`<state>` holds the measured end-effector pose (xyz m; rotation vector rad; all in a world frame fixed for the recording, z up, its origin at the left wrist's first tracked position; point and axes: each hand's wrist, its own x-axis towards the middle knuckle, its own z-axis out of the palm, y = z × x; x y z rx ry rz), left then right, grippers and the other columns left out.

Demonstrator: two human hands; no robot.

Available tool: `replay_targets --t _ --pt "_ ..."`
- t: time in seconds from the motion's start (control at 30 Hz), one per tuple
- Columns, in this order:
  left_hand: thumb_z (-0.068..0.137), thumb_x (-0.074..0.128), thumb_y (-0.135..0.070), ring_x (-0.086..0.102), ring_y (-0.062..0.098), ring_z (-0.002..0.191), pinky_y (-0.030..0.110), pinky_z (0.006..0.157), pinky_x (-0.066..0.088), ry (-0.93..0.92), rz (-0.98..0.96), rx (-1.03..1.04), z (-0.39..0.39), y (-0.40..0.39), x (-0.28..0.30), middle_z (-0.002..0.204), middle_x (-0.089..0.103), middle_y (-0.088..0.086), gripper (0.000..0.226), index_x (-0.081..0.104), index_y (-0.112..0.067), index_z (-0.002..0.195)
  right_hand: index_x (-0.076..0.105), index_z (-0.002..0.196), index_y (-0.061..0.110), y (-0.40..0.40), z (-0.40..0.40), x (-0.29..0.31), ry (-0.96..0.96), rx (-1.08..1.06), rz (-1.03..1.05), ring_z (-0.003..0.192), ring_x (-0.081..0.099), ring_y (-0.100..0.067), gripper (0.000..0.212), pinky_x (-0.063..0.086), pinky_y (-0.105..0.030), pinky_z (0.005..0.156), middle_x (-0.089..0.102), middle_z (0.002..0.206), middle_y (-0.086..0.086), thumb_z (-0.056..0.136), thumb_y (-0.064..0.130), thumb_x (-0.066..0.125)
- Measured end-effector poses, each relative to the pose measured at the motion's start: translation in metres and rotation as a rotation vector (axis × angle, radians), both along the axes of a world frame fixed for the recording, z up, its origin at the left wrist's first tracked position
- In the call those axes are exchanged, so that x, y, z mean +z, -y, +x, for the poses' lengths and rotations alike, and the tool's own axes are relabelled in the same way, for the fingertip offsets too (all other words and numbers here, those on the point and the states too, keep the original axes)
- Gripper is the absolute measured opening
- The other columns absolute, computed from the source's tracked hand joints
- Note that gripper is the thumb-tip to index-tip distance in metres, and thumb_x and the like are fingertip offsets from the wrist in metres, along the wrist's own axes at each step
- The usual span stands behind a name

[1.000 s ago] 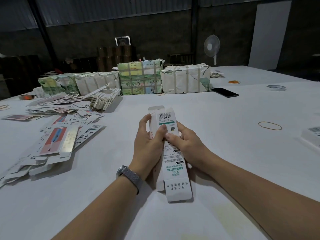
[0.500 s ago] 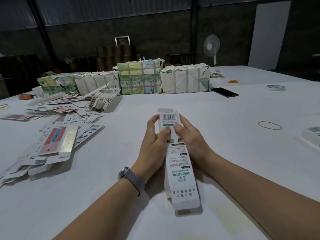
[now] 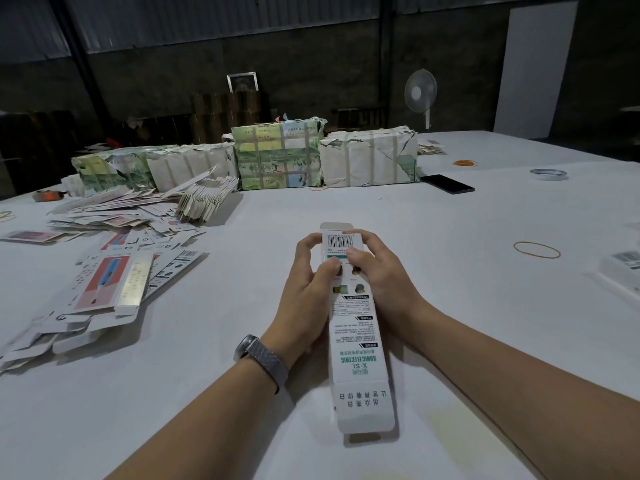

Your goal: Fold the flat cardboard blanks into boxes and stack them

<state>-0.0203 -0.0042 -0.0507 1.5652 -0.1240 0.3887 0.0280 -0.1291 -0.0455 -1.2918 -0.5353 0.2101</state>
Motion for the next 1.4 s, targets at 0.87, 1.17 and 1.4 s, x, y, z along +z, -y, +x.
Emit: replay_targets --t 0.87,1.17,1.4 --pt "0.087 0.053 -0.036 0.075 0.024 0.077 0.035 0.065 0.059 -0.013 0.022 0.001 -0.0007 0.0013 0.0014 0.094 0.078 0.002 0.029 0.048 -0.031 0.115 0.054 0.104 0.011 -0.0016 0.0022 -0.0005 -0.004 -0.171 0.035 0.074 0.069 -0.021 0.007 0.057 -0.033 0.063 0.067 0.096 -0.012 0.098 0.011 0.059" --pt "0.088 0.06 -0.037 0.075 0.022 0.071 0.029 0.061 0.058 -0.019 -0.029 -0.007 0.0028 0.0 -0.0032 0.085 0.079 0.004 0.041 0.044 -0.032 0.126 0.051 0.104 0.029 0.0003 0.0027 -0.0011 0.082 -0.249 0.045 0.084 0.067 -0.031 0.026 0.059 -0.048 0.076 0.063 0.103 -0.008 0.094 0.009 0.065" --pt "0.087 0.055 -0.036 0.074 0.023 0.075 0.034 0.065 0.057 -0.015 -0.025 -0.014 0.0079 -0.0018 -0.007 0.088 0.077 0.006 0.044 0.047 -0.022 0.129 0.058 0.106 0.023 -0.0005 0.0027 -0.0005 0.093 -0.25 0.011 0.086 0.069 -0.033 0.021 0.06 -0.041 0.076 0.065 0.102 -0.005 0.094 0.007 0.064"
